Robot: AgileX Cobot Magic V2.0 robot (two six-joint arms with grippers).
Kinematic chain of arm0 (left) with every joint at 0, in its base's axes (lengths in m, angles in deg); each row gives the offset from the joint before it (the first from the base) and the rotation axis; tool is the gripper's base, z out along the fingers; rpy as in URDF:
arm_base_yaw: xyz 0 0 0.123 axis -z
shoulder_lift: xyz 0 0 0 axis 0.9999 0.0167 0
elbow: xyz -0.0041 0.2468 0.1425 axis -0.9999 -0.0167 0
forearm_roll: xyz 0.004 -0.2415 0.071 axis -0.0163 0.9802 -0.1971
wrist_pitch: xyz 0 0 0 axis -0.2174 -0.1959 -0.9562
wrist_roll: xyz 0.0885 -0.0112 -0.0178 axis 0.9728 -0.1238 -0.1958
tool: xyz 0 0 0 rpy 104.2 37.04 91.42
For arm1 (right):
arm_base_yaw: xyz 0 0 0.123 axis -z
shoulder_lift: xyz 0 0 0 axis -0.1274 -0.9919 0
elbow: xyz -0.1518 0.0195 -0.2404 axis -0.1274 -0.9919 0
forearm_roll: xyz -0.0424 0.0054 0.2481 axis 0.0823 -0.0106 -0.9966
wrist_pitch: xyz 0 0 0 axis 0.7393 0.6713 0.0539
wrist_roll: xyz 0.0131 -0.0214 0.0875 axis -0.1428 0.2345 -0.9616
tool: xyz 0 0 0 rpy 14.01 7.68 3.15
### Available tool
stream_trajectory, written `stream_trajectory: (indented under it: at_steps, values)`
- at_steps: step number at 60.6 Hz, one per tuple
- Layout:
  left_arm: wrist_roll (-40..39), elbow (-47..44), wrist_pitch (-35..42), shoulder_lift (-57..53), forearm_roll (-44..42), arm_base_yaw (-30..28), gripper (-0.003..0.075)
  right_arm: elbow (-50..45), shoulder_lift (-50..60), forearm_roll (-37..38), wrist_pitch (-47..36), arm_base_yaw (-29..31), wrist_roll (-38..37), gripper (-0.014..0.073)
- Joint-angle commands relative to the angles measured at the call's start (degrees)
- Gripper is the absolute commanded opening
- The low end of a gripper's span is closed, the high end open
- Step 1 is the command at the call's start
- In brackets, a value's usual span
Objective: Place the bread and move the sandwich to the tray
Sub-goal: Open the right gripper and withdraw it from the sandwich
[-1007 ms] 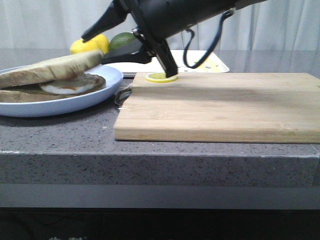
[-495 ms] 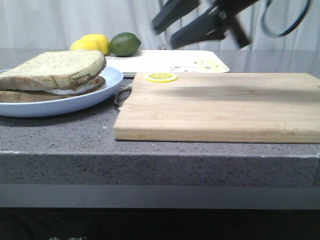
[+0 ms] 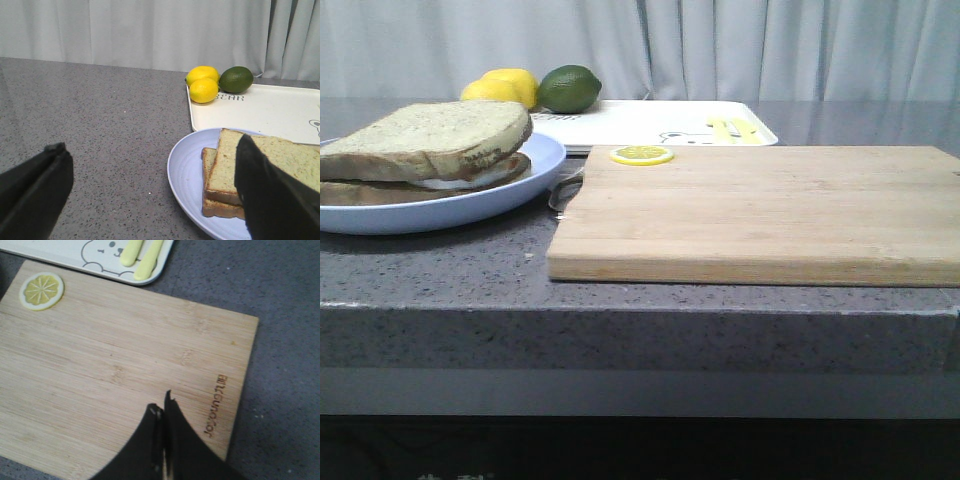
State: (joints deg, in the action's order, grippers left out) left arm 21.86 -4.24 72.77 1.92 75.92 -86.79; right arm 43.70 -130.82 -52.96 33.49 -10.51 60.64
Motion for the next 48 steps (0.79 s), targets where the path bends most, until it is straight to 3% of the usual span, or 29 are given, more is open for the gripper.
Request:
stream_trajectory:
  at_steps: [1, 16, 29, 38, 48]
  values:
    - [-0.5, 2.2, 4.5, 0.7, 0.0, 0.0, 0.064, -3.0, 6.9, 1.6, -6.5, 0.3, -1.1, -0.0059]
    - [-0.5, 2.2, 4.5, 0.7, 0.0, 0.0, 0.064, -25.1, 25.6, 1.6, -25.1, 0.3, -1.1, -0.0059]
    - [-0.5, 2.2, 4.5, 0.7, 0.0, 0.0, 0.064, -44.1, 44.4, 1.6, -31.4, 0.3, -1.1, -0.0059]
    - [-0.5, 2.2, 4.5, 0.7, 0.0, 0.0, 0.064, -49.1, 52.8, 1.6, -35.7, 0.3, -1.1, -0.0059]
    - [-0.5, 2.2, 4.4, 0.8, 0.7, 0.0, 0.064, -49.3, 54.4, 1.5, -36.1, 0.3, -1.1, -0.0059]
